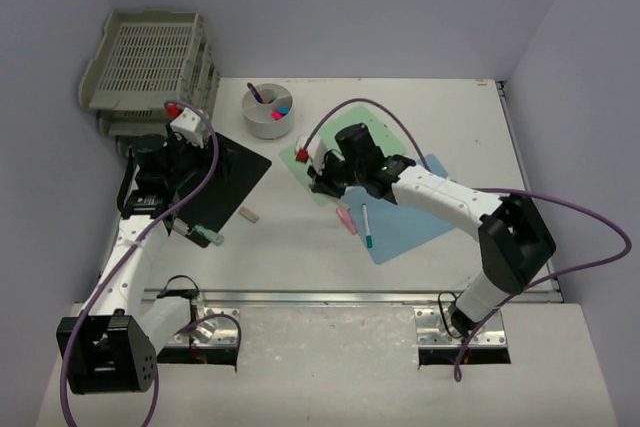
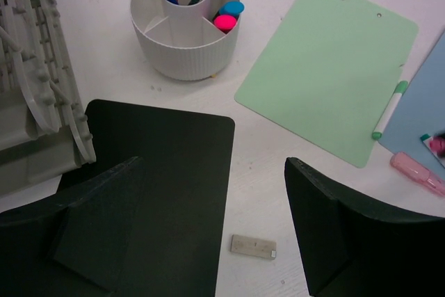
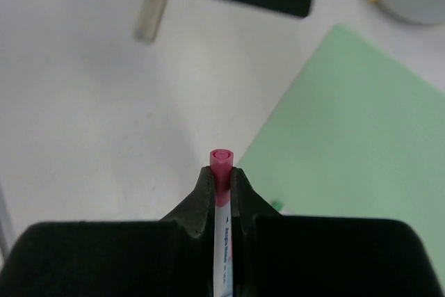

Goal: Organize the desk

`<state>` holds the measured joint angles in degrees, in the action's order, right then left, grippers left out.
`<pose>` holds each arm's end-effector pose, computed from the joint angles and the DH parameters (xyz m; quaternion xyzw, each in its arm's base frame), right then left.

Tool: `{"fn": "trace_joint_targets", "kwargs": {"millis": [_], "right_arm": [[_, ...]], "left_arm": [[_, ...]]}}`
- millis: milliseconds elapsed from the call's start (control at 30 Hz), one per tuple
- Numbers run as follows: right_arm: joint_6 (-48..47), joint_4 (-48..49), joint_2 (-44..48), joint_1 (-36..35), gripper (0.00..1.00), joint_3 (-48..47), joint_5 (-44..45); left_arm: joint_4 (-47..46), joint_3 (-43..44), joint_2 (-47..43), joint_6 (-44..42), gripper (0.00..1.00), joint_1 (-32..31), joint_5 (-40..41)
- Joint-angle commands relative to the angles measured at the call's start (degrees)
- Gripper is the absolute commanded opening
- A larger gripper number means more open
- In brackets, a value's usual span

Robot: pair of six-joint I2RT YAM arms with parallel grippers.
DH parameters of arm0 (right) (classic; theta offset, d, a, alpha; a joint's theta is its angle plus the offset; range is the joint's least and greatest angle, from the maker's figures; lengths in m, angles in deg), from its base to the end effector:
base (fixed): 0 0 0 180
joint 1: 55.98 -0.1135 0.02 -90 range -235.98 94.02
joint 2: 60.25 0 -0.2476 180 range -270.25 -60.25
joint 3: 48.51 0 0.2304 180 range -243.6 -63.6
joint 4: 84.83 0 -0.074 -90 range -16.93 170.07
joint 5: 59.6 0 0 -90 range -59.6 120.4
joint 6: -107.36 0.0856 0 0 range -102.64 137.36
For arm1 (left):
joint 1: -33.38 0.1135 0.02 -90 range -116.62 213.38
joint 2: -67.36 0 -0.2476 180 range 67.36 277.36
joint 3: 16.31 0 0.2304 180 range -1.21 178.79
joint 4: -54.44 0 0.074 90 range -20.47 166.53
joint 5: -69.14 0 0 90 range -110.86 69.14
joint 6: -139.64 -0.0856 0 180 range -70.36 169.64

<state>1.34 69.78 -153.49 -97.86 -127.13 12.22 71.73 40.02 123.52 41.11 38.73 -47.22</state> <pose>0.2620 0.2708 0.2027 -0.4916 0.7508 0.2329 0.3746 0.2590 -0.0139 0.2755 0.1571 0.7792 -0.1122 0.5963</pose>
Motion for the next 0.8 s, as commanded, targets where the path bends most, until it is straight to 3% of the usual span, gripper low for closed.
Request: {"fn": "trace_joint_targets", "kwargs": {"millis": [0,67,200,467,567,767], "right_arm": [[19.79,27.9,-0.82,6.96,0.0,-6.57,1.34],[23.8,32.22,-6.12,9.82,0.0,-10.84,6.37],[32.73,37.14,-19.97,13.17,0.0,-31.15,12.82],[40.64,47.7,-45.79,13.62,0.0,-62.46,19.48],[41.29,50.98,-49.94,13.42,0.0,-65.06,20.79],[43.69,56.34,-52.62,13.15,0.0,-61.2,21.61]], "left_arm": [[-0.24,1.5,0.32,0.6,0.82,0.72,-1.32],[-0.18,1.68,0.97,1.09,0.86,0.72,-1.42],[-0.45,2.81,2.88,3.97,1.0,0.77,-1.33],[-1.09,4.78,5.02,8.88,1.0,0.68,-2.95],[-0.5,5.24,5.47,9.46,1.0,0.72,-3.15],[-0.34,5.7,7.37,8.97,1.0,0.72,-2.65]]}}
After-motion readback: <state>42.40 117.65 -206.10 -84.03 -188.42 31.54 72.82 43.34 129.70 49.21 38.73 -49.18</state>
